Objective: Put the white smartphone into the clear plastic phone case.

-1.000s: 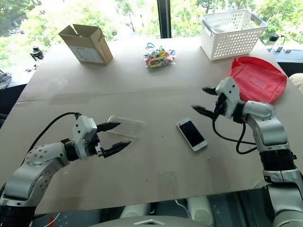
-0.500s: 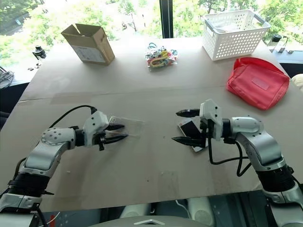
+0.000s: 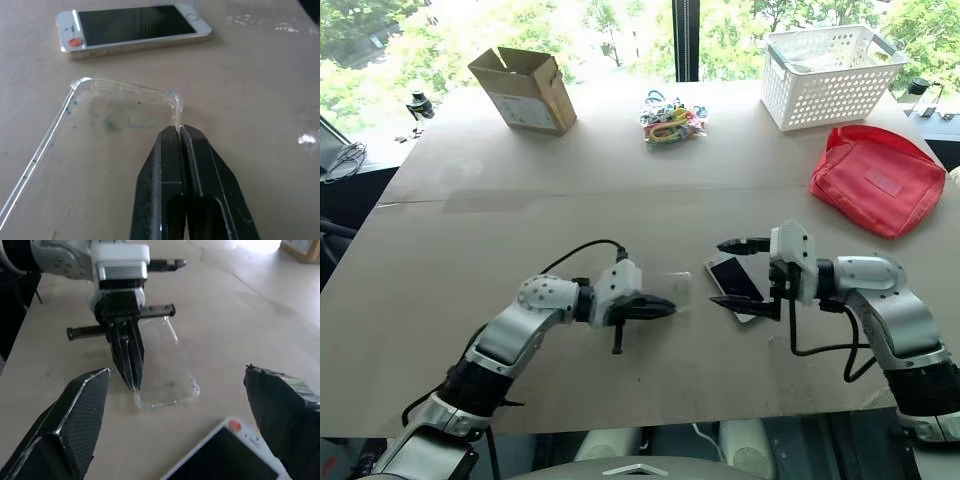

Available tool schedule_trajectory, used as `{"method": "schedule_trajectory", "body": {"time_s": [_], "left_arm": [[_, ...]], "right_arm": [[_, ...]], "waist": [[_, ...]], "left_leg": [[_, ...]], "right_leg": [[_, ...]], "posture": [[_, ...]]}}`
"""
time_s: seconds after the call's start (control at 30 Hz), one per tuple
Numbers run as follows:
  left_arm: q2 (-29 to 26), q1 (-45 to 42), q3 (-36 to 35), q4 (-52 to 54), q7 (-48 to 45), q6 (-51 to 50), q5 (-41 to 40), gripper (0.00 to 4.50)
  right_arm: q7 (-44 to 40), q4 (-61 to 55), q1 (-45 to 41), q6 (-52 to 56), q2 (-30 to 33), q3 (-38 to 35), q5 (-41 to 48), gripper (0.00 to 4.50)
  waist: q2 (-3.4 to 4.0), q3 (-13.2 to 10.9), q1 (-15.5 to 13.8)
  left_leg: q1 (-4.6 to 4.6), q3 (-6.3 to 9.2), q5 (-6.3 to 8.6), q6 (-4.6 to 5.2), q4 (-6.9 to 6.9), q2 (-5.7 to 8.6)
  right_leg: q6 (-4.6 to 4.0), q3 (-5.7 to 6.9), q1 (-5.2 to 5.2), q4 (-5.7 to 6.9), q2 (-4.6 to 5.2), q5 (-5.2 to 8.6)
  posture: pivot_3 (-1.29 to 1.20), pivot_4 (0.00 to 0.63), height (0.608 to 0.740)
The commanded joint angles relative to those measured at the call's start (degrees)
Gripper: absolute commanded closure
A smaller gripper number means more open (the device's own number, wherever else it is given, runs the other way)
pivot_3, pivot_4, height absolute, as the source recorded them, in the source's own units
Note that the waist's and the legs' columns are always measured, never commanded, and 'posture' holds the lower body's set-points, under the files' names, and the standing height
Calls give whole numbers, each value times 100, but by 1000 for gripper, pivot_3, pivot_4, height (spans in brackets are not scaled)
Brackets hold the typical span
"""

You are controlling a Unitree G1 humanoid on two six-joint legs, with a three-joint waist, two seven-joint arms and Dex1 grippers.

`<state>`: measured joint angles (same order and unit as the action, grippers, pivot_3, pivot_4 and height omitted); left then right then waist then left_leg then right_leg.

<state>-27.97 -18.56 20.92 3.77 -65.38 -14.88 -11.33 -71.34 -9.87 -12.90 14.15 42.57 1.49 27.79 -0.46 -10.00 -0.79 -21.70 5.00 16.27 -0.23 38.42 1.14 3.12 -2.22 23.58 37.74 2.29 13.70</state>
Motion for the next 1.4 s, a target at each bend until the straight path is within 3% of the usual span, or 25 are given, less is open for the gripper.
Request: {"method": "schedule_trajectory", "body": {"time_s": [0.03, 0.1, 0.23, 0.3, 0.4, 0.43, 0.5, 0.57, 0.6, 0.7, 0.87, 1.1, 1.4], "left_arm": [[2, -121, 163, -249, -159, -42, 55, 4450], [6, -196, 96, -195, -293, -278, -140, 4450], [3, -229, -34, 19, -373, -535, -355, 2720], [15, -236, -248, 96, -267, -618, -499, 1842], [-192, -146, -542, 341, -175, -734, -627, 291], [-262, -114, -664, 442, -128, -795, -689, 35], [-412, -44, -907, 694, -64, -978, -868, 35], [-668, 69, -1413, 1139, 3, -1406, -1319, 35], [-882, 149, -1659, 1376, 3, -1610, -1491, 35], [-1437, 360, -2256, 1860, 36, -2142, -1916, 35], [-2207, 550, -2635, 2109, -39, -2462, -2096, 35], [-2315, 315, -2477, 2146, 24, -2510, -2236, 35], [-2369, 276, -2521, 2403, -43, -2716, -2673, 35]], "right_arm": [[-446, 295, 144, -504, 277, -198, -129, 0], [-484, 457, 156, -656, 295, -241, -143, 0], [-374, 549, 181, -782, 241, -283, -167, 0], [180, 571, 232, -770, 146, -228, -543, 0], [791, -7, 492, 21, -43, -107, -426, 0], [1026, -237, 559, 338, -133, -73, -356, 0], [1575, -535, 664, 558, -264, 60, -748, 0], [2621, -754, 773, 674, -281, 385, -2017, 0], [2939, -924, 818, 1006, -391, 396, -2104, 0], [3285, -1751, 1043, 1978, -832, 180, -1423, 0], [3666, -2617, 1267, 3348, -855, 483, -1395, 0], [4026, -2363, 1288, 3363, -241, 943, -2136, 0], [4607, -1567, 833, 3461, -832, 353, -2013, 0]], "waist": [[1, 0, 20], [3, 1, 57], [2, 1, 160], [1, 0, 171], [1, 0, 161], [1, -1, 167], [2, -1, 176], [2, -1, 175], [2, -1, 170], [-9, 0, 170], [-5, -3, 154], [-10, -1, 161], [-70, 36, 167]], "left_leg": [[2, -1, 0, 0, 0, -2], [6, -2, 0, 0, -2, -5], [6, -1, 0, 0, -1, -8], [6, -1, 0, 0, -1, -9], [3, 4, 0, -1, -1, -21], [2, 6, 0, -1, -2, -25], [2, 17, -1, -2, -4, -34], [2, 19, -1, -2, -3, -34], [2, 19, -1, -2, -2, -33], [3, 22, -1, -3, -4, -37], [-1, 29, 0, -3, -5, -34], [1, 4, 0, -2, -6, -31], [25, -4, -1, -2, 4, -33]], "right_leg": [[0, -2, 0, 1, -1, 0], [0, -2, 1, 6, -4, 0], [0, -4, 1, 12, -5, 0], [0, -6, 2, 12, -5, 0], [0, -2, 6, 13, -8, 0], [-1, -1, 6, 13, -9, 0], [-2, -8, 10, 14, -16, 0], [-1, -11, 11, 15, -15, 0], [-1, -14, 11, 14, -12, 1], [-1, -10, 11, 13, -18, 2], [-1, -9, 11, 8, -11, 2], [-1, -2, 7, 3, -15, 3], [0, -10, -17, 4, -19, 2]], "posture": [[0, 150, 740], [0, 150, 740], [0, 150, 740], [0, 150, 740], [0, 150, 740], [0, 150, 740], [0, 150, 740], [0, 150, 740], [0, 150, 740], [0, 150, 740], [0, 150, 740], [0, 150, 740], [0, 150, 740]]}}
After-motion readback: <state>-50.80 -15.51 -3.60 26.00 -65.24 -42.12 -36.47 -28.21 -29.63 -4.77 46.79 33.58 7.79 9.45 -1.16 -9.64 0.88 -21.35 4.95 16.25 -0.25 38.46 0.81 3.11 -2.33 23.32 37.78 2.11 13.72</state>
